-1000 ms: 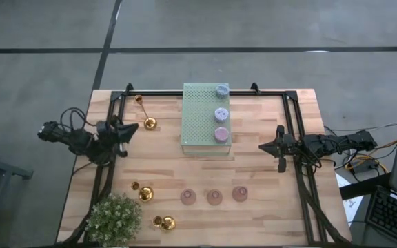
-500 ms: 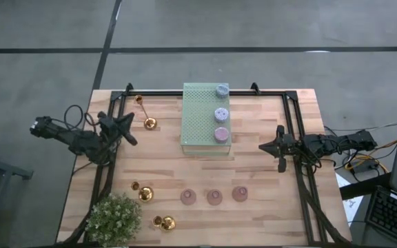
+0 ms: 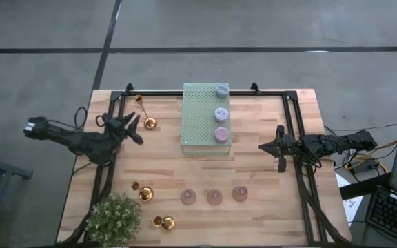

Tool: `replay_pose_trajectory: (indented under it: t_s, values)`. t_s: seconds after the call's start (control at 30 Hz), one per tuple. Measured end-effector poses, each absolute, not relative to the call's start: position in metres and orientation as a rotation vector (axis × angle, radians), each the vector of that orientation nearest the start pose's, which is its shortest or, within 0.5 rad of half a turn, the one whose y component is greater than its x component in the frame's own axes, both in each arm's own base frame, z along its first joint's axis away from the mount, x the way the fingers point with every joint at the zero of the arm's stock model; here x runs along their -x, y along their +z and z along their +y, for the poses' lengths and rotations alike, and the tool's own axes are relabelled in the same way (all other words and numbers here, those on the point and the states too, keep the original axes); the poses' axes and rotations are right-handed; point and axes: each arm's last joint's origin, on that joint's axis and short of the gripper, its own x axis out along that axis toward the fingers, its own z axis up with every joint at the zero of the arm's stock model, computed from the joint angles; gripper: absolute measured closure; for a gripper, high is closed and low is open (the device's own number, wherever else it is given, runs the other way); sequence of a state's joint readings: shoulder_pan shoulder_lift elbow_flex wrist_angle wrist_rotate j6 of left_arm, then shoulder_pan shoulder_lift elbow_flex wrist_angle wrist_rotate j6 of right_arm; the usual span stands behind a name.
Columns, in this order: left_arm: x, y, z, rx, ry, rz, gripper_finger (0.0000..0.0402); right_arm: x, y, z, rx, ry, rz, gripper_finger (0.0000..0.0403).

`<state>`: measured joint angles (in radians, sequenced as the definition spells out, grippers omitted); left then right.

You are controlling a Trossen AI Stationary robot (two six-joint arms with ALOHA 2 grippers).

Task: Pick & Place candle stick holders
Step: Put the top gold candle holder on the shelf

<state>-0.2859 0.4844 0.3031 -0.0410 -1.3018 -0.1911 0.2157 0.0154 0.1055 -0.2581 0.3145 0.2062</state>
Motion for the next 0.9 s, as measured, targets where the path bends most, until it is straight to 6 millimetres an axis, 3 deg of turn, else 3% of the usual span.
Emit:
replay_pose_trajectory:
  t_s: [0.2, 0.33, 0.63, 0.9]
  values:
    - [-0.122, 0.219, 0.007, 0.004, 1.119, 0.096, 0.0201, -0.088, 0.173, 0.01, -0.162, -0.115, 0.151, 0.039]
    - [-0.127, 0.216, 0.017, 0.074, 1.054, 0.111, 0.0175, -0.088, 0.173, 0.01, -0.162, -0.115, 0.151, 0.039]
    - [-0.126, 0.213, 0.042, 0.09, 1.196, 0.139, 0.0159, -0.088, 0.173, 0.01, -0.162, -0.115, 0.151, 0.039]
    - [-0.129, 0.21, 0.054, 0.117, 1.117, 0.18, 0.016, -0.088, 0.173, 0.01, -0.161, -0.115, 0.152, 0.039]
